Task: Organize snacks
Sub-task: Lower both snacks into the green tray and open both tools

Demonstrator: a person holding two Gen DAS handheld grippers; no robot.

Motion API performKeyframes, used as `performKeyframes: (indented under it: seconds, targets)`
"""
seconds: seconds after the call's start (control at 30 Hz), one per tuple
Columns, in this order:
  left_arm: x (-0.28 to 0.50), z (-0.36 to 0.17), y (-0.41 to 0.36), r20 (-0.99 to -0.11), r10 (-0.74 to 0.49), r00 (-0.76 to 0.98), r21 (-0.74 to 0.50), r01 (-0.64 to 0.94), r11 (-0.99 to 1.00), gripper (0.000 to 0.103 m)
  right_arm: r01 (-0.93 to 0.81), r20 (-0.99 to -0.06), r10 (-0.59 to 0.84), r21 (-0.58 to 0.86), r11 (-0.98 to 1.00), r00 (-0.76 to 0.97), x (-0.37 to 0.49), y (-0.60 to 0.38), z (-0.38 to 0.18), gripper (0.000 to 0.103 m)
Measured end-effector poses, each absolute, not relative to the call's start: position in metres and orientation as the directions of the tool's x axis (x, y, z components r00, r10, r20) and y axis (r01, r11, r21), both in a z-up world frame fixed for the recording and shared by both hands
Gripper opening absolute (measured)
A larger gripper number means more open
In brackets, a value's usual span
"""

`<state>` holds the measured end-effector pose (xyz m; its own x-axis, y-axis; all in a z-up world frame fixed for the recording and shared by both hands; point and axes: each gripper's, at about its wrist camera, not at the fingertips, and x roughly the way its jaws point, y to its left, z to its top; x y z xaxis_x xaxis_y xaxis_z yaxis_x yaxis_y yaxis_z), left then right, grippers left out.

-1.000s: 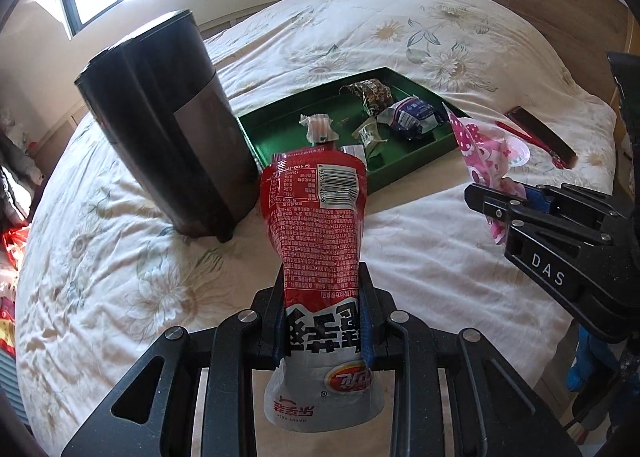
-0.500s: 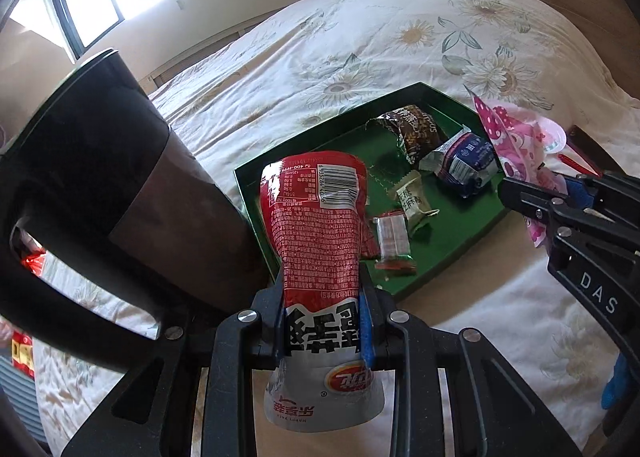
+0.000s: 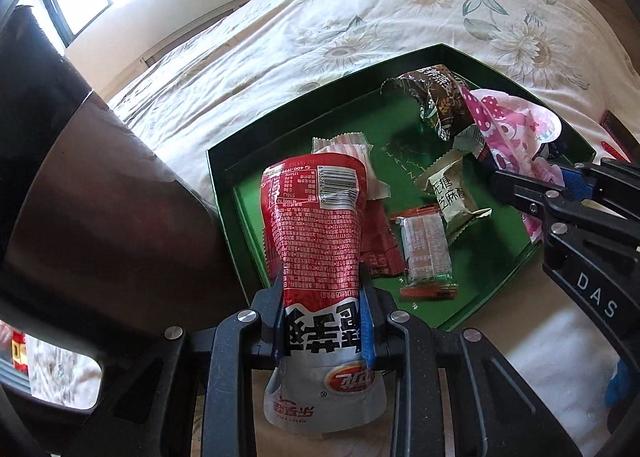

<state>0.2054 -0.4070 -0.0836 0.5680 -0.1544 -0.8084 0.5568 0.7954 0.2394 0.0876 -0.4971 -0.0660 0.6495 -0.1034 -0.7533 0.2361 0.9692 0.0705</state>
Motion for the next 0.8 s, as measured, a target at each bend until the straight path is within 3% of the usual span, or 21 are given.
performKeyframes:
  seconds: [0.57,0.67,0.8]
  targets:
    - [0.231,-0.095,-0.426,-0.799,-0.135,0.586,0.286,0.568,0.772,0.029,0.292,-0.771,-0.191,-0.006,0.956,0.608,0.109,-0.526,-0.082,0.046]
    - [0.232,-0.094,-0.424,-0.804,-0.139,0.578,0.269,0.563,0.782,0.033,0.290,-0.769,-0.187,-0.002,0.957,0.611,0.108,-0.525,-0.081,0.054]
    - [0.230,-0.094,-0.422,-0.808,-0.137,0.573,0.266,0.562,0.783,0.039,0.294,-0.767,-0.176,0.016,0.956,0.617,0.107,-0.524,-0.080,0.082]
